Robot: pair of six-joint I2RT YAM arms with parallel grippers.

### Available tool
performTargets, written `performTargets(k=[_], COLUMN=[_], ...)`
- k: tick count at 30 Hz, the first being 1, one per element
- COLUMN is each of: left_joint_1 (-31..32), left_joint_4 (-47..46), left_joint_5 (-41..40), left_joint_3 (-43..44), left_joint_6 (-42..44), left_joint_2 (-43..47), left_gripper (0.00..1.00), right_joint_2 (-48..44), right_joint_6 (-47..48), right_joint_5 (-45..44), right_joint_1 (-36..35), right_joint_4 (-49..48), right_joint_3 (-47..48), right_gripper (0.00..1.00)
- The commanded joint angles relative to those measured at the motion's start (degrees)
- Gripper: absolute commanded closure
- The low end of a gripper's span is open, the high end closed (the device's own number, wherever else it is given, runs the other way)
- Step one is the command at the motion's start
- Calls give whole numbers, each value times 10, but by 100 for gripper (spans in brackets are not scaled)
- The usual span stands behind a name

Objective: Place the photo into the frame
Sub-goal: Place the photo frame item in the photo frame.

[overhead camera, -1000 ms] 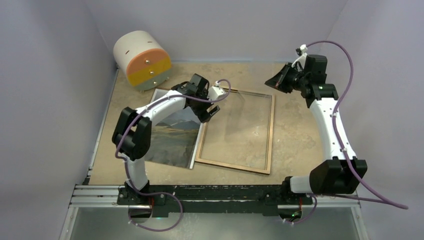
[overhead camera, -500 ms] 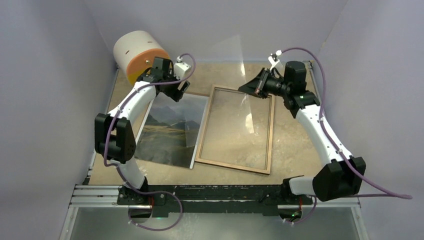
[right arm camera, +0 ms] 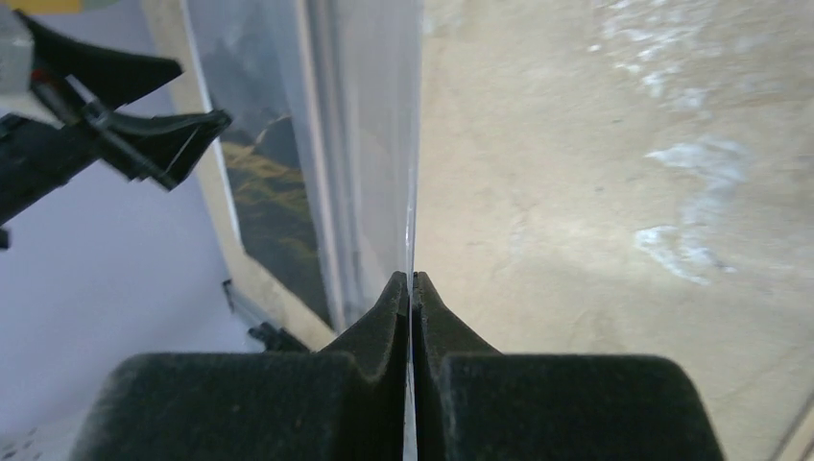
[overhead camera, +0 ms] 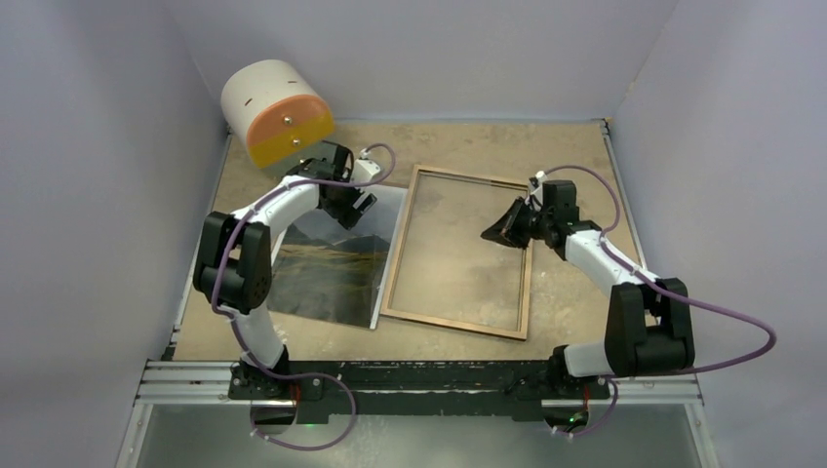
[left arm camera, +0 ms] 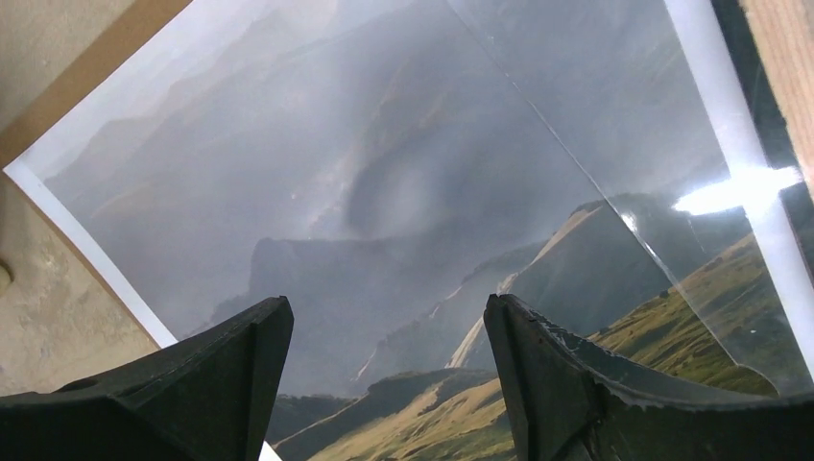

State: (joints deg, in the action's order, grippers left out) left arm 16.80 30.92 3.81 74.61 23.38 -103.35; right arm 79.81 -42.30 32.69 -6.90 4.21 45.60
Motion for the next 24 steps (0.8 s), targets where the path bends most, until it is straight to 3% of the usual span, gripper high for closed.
performTargets(k=[1,24], left_joint_1=[22,76], left_joint_4=[-23,-22], left_joint_5=[-15,-35], left_joint_3=[-2,2], left_joint_6=[10,9], left_joint_2=[-6,-26], left_gripper=[22,23], right_joint_2=[-17,-50], right_joint_6=[42,46], right_joint_5=[-80,-125], right_joint_1=[10,64], right_joint_4=[-17,-27], right_joint_3=[-13,-78], right_gripper=[100,100])
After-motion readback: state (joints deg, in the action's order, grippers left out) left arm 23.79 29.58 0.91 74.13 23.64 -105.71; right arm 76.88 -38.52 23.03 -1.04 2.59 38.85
